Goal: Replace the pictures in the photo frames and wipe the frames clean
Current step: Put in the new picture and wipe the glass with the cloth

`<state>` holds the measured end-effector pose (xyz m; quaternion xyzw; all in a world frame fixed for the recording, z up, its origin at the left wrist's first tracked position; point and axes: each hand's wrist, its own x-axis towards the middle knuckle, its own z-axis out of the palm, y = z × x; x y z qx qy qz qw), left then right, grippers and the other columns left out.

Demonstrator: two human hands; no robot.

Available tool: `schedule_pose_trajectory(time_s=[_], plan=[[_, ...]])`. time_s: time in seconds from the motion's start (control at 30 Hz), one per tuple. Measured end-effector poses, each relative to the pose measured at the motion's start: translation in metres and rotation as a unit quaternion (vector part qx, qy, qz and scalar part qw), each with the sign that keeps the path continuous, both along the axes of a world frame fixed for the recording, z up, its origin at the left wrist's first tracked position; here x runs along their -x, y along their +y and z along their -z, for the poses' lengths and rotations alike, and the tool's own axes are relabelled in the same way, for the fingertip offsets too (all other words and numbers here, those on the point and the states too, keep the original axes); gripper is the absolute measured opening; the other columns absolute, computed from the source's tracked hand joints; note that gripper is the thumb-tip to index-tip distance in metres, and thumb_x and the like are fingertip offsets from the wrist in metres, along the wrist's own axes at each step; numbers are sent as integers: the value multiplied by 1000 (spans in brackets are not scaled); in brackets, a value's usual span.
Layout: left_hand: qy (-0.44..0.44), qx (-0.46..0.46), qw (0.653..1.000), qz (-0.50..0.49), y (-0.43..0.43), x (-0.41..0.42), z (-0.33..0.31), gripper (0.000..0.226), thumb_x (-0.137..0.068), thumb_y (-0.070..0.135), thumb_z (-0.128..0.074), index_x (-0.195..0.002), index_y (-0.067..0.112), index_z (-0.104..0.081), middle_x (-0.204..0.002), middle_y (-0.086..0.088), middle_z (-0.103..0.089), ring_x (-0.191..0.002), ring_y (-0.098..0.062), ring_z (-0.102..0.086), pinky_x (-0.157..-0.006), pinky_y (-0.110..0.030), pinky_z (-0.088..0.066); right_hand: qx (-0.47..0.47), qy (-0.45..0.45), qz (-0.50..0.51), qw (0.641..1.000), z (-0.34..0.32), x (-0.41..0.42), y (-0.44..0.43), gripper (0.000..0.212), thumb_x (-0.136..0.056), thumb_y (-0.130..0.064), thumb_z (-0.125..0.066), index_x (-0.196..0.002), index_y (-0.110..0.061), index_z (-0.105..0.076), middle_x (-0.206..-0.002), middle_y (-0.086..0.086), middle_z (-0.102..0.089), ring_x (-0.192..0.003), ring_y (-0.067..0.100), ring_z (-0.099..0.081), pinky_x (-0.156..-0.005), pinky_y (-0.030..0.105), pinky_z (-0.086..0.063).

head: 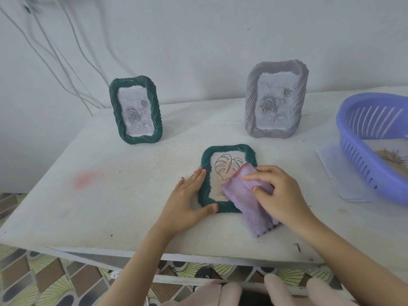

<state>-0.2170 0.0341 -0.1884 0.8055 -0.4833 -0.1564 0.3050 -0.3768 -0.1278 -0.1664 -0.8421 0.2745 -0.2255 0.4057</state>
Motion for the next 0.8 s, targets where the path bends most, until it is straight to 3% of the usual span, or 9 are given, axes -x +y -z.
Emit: schedule_pose_trajectory(time_s=[0.13, 0.23, 0.3, 0.43, 0.5, 0.57, 0.67, 0.73, 0.8], plan=[[52, 108, 992, -42, 1, 14, -14, 91, -73, 63, -55, -143, 45, 1, -154, 24, 4, -141, 2, 8, -113, -24, -6, -213, -85, 17, 973, -22, -4, 1, 42, -78, 4, -58, -80, -36, -71, -94, 5, -71, -84, 10, -61, -72, 8, -44], [200, 206, 956, -48, -4, 32, -33, 68, -74, 50, -62, -130, 45, -23, -147, 21, -24, -137, -3, -27, -109, -28, -30, -335, -135, 27, 932, -35, -9, 10, 34, -81, 3, -59, -85, -27, -73, -97, 4, -72, -92, 10, -64, -85, 20, -49], [323, 258, 909, -45, -10, 42, -45, 50, -74, 39, -65, -111, 38, -32, -134, 8, -44, -117, -6, -53, -88, -25, -49, -414, -170, 15, 894, -41, -14, 17, 29, -82, 4, -58, -90, -21, -72, -100, 1, -72, -98, 13, -65, -87, 26, -51], [453, 260, 847, -96, -15, 43, -57, 40, -80, 22, -63, -107, 28, -34, -104, -11, -67, -90, -22, -66, -67, -30, -54, -513, -214, -25, 831, -49, -23, 29, 26, -83, 3, -57, -98, -14, -70, -96, 2, -73, -89, 13, -69, -73, 24, -57], [482, 259, 828, -121, -13, 37, -59, 39, -84, 11, -63, -107, 26, -36, -93, -12, -70, -83, -26, -66, -66, -35, -51, -485, -207, -41, 849, -49, -25, 30, 27, -84, 3, -56, -97, -16, -70, -94, -2, -73, -88, 10, -68, -74, 23, -56], [464, 269, 830, -154, -9, 28, -60, 36, -85, 2, -58, -103, 26, -39, -85, -10, -71, -76, -22, -66, -60, -30, -52, -399, -174, -47, 899, -46, -26, 29, 27, -87, 0, -55, -97, -20, -70, -94, -9, -71, -85, 5, -65, -69, 16, -53], [391, 271, 854, -211, 1, 10, -61, 34, -87, -1, -56, -99, 27, -41, -79, -8, -71, -67, -17, -66, -53, -27, -53, -155, -61, -17, 986, -29, -26, 19, 28, -87, -12, -57, -107, -30, -64, -99, -15, -62, -84, -1, -57, -77, 11, -46], [321, 244, 877, -262, 10, -5, -60, 34, -87, 1, -57, -100, 28, -41, -82, -9, -70, -67, -20, -64, -54, -30, -52, 26, 27, 19, 999, -14, -23, 10, 34, -87, -20, -56, -119, -29, -58, -116, -7, -58, -106, 7, -51, -93, 20, -37], [250, 204, 895, -308, 19, -23, -55, 33, -87, 5, -58, -105, 28, -42, -90, -10, -69, -73, -23, -63, -60, -34, -51, 149, 112, 63, 980, -2, -21, 4, 44, -87, -29, -53, -130, -21, -49, -130, 2, -52, -121, 22, -42, -100, 33, -31]])
